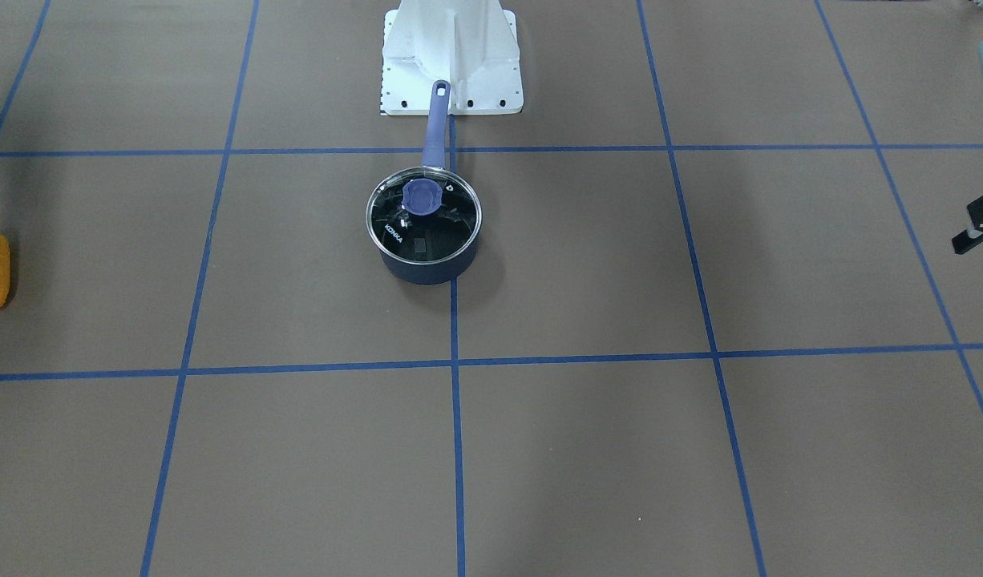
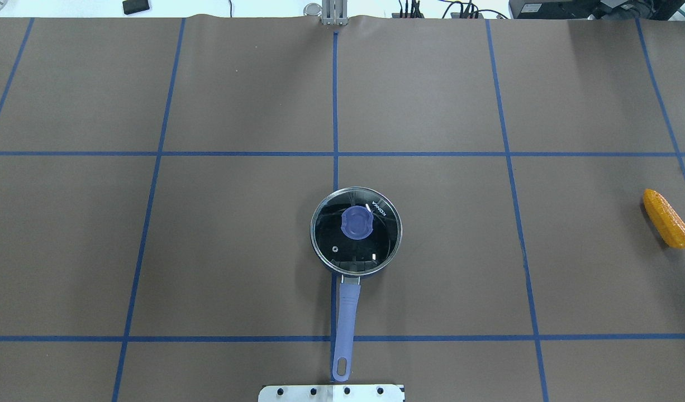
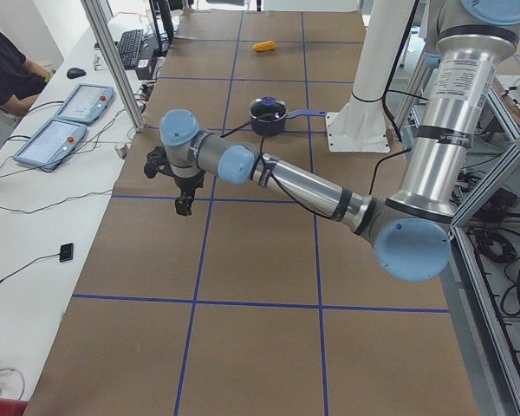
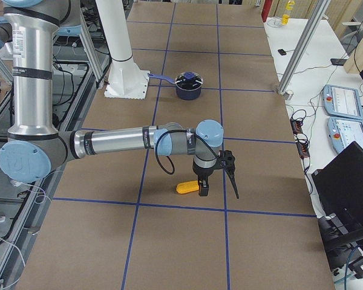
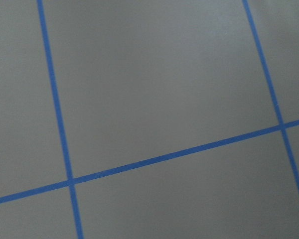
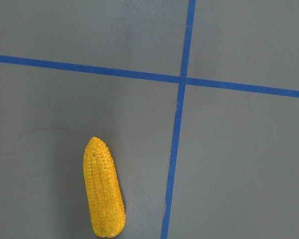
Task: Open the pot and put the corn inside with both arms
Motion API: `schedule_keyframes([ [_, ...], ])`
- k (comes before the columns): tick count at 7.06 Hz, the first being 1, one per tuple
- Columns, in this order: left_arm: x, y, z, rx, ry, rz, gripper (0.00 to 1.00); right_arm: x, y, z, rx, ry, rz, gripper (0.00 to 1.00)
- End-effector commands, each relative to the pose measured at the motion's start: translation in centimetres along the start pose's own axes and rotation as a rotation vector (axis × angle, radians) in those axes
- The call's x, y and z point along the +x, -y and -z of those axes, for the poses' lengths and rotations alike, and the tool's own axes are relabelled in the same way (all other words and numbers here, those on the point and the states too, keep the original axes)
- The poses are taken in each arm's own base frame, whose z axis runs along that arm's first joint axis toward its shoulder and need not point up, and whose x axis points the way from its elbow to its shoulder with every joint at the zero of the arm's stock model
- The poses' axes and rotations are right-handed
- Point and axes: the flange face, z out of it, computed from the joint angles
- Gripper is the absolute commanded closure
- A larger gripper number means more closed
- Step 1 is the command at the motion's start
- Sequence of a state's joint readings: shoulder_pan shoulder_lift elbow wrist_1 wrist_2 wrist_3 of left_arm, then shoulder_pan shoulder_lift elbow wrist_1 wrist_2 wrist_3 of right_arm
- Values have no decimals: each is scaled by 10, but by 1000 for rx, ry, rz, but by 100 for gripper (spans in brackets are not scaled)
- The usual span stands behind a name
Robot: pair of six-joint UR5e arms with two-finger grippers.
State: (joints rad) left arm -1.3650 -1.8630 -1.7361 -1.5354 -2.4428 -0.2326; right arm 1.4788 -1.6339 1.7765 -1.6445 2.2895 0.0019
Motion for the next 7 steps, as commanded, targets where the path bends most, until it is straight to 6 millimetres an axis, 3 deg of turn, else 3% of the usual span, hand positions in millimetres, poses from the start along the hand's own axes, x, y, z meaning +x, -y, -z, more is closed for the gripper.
schedule_keyframes([
  [1, 136, 58, -4, -58, -31, 20, 1, -2, 5, 2, 5, -1, 9, 0],
  [3, 265, 73, -29, -64, -21, 48, 1, -8, 15, 9, 20, -2, 26, 0],
  [4, 327, 66, -50, -69, -12, 41, 1, -9, 16, 7, 17, -3, 29, 0],
  [6, 427, 61, -68, -94, -45, 30, 1, 5, 1, -9, -20, -2, -4, 0],
  [7, 474, 37, -91, -106, -36, 2, 1, 6, -2, -11, -25, 4, -14, 0],
])
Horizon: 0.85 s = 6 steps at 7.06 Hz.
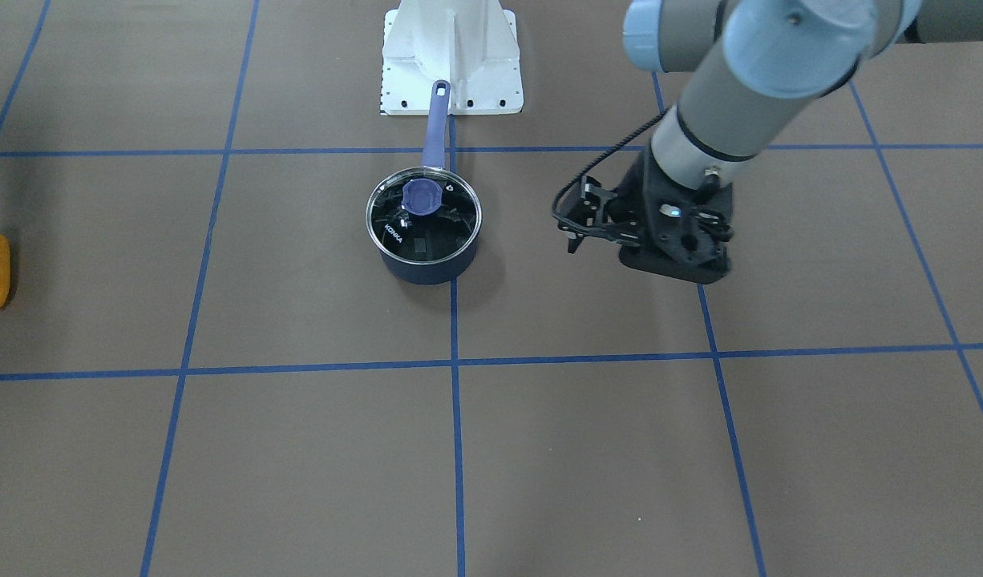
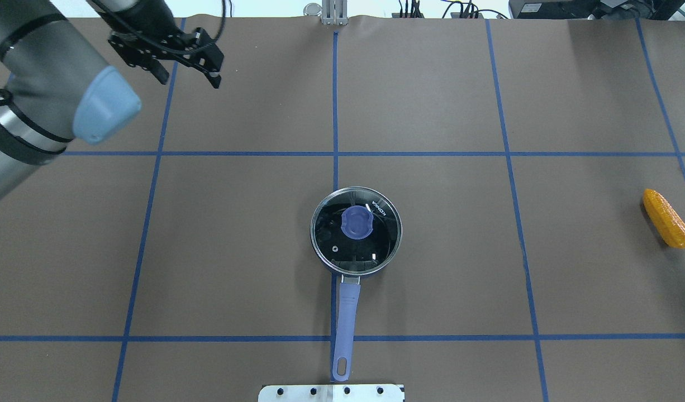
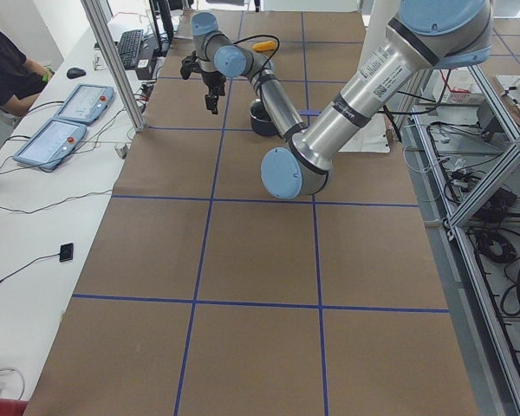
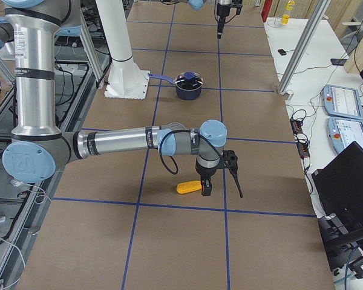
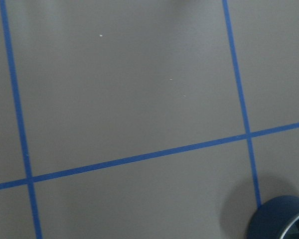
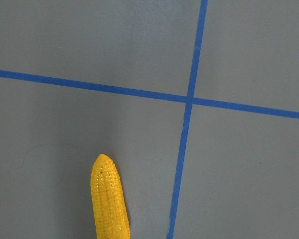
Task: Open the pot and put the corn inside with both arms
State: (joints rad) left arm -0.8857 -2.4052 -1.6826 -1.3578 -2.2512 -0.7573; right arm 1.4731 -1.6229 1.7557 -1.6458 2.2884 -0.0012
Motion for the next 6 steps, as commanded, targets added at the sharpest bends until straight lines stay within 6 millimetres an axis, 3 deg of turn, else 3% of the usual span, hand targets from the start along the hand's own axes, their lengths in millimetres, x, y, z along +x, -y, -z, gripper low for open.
schedule_keyframes([
  [1, 95, -41, -42, -28, -5, -49, 1, 6, -10, -10, -23, 8, -22, 1],
  [3, 130, -67, -63, -51, -11, -103, 1, 4, -20, -19, -43, 41, -20, 4],
  [5, 150, -89, -86, -45, 19, -141, 1, -32, -14, -48, -83, 39, 94, 4],
  [6, 152, -92, -89, -48, 19, -148, 1, -33, -12, -59, -69, 42, 121, 3],
])
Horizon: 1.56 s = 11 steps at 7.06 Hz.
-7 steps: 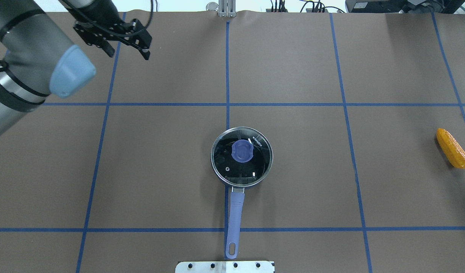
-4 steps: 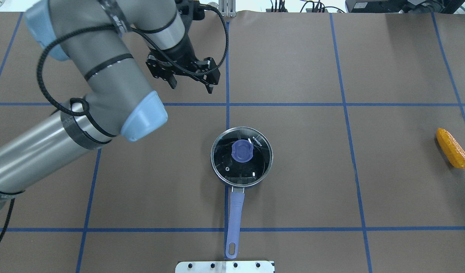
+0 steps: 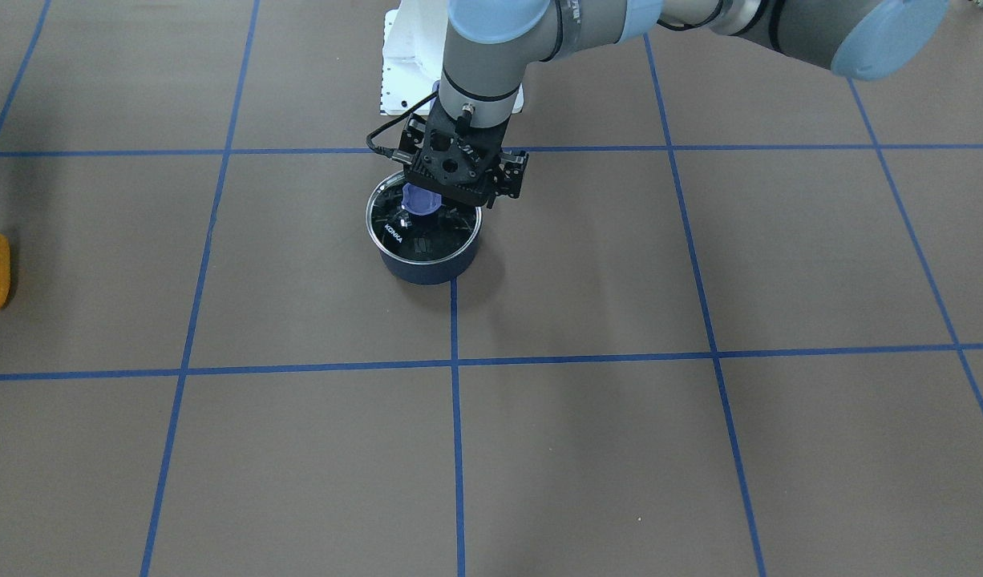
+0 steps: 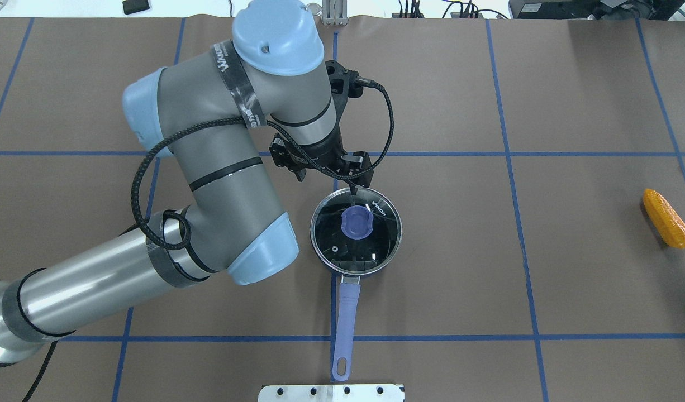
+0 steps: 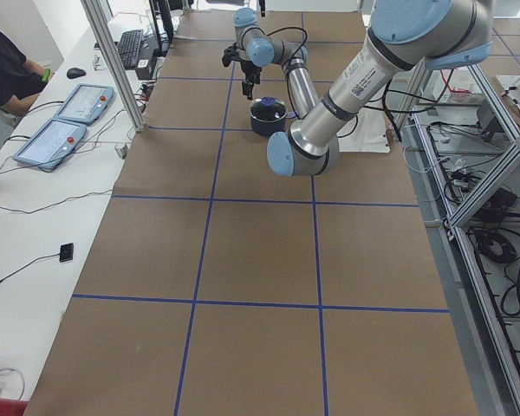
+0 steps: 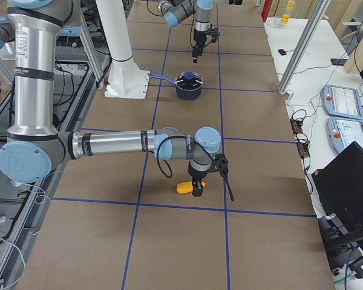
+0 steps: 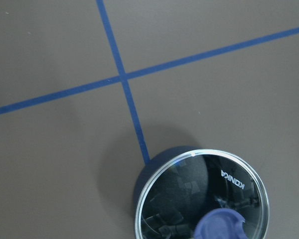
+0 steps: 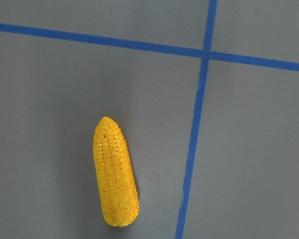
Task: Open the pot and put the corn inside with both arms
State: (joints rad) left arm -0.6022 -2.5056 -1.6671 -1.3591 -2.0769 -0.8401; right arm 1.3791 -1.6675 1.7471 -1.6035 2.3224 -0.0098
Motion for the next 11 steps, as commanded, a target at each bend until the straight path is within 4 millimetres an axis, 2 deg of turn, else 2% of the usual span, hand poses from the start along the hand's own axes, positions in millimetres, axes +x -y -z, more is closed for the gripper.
schedule_keyframes([
  [1, 16, -13, -27, -32, 16, -22, 1, -14, 6, -32, -15, 2, 78, 3],
  [3, 30, -20, -43, -26, 39, -41, 1, -24, 8, -45, -37, 5, 109, 3],
  [6, 41, -22, -49, -37, 34, -37, 1, -32, 12, -50, -47, -5, 130, 3],
  [7, 44, -22, -55, -36, 27, -25, 1, -37, 14, -59, -62, -30, 145, 3],
  [8, 44, -19, -64, -32, 20, -25, 1, -42, 17, -70, -83, -54, 158, 3],
  [10, 44, -18, -66, -31, 19, -14, 1, -35, 21, -87, -115, -56, 146, 3],
  [11, 43, -17, -65, -29, 18, -12, 1, -42, 27, -90, -119, -55, 158, 3],
])
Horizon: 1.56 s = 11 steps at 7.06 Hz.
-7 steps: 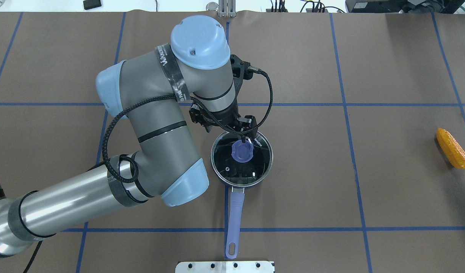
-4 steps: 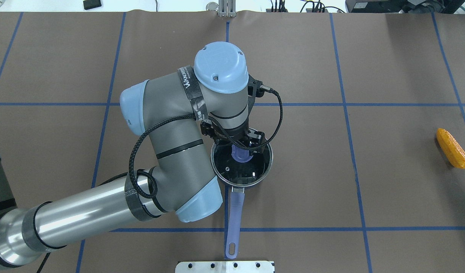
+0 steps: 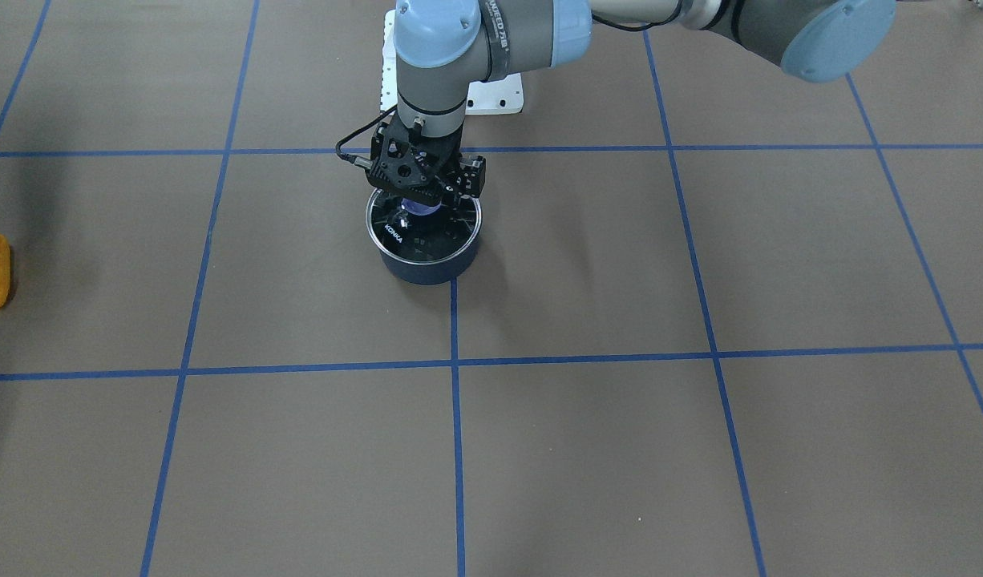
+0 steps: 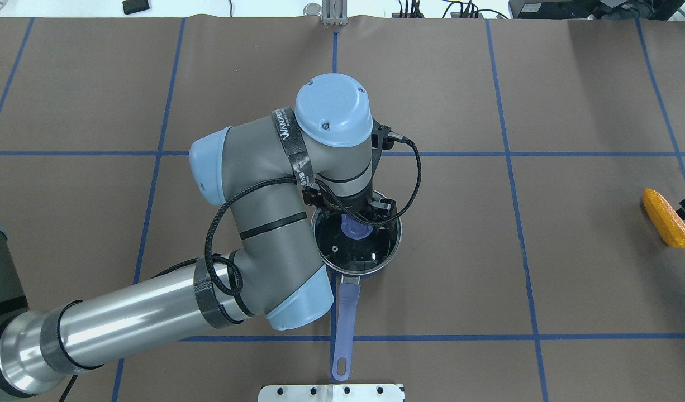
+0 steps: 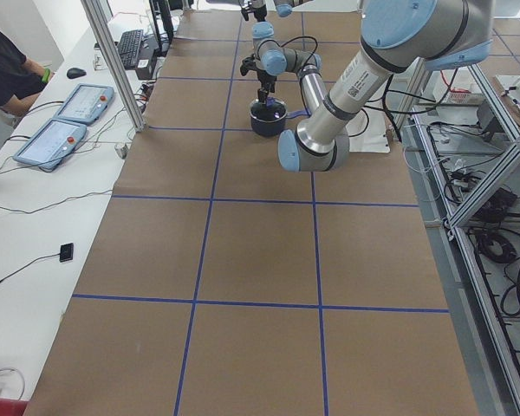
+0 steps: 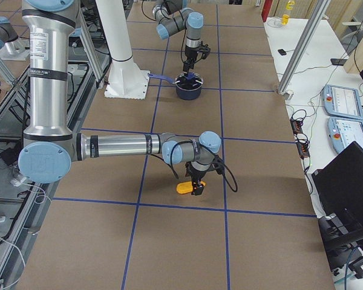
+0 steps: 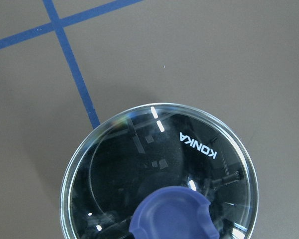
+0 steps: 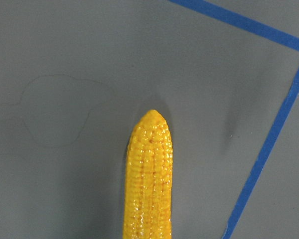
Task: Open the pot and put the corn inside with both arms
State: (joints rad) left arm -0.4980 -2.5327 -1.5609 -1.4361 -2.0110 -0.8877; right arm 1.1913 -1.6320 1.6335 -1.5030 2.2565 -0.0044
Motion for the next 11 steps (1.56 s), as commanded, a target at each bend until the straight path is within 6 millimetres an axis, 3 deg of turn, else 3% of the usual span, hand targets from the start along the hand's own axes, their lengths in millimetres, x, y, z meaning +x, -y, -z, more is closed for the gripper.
schedule_keyframes([
  [1, 0, 0, 0, 1, -1, 3, 1, -5, 11, -16, -31, 0, 12, 3],
  [5, 1, 0, 2, 2, -4, 2, 1, -24, 19, -42, -82, -2, 56, 5],
  [6, 1, -1, 2, 2, -4, 2, 1, -25, 19, -46, -90, -29, 67, 13],
  [9, 1, -1, 4, 3, -7, 1, 1, -23, 17, -45, -90, -30, 72, 58],
  [10, 1, -1, 5, 3, -8, 0, 1, -23, 17, -46, -92, -34, 72, 63],
  [11, 1, -1, 5, 3, -8, 0, 1, -22, 16, -47, -94, -44, 73, 62],
])
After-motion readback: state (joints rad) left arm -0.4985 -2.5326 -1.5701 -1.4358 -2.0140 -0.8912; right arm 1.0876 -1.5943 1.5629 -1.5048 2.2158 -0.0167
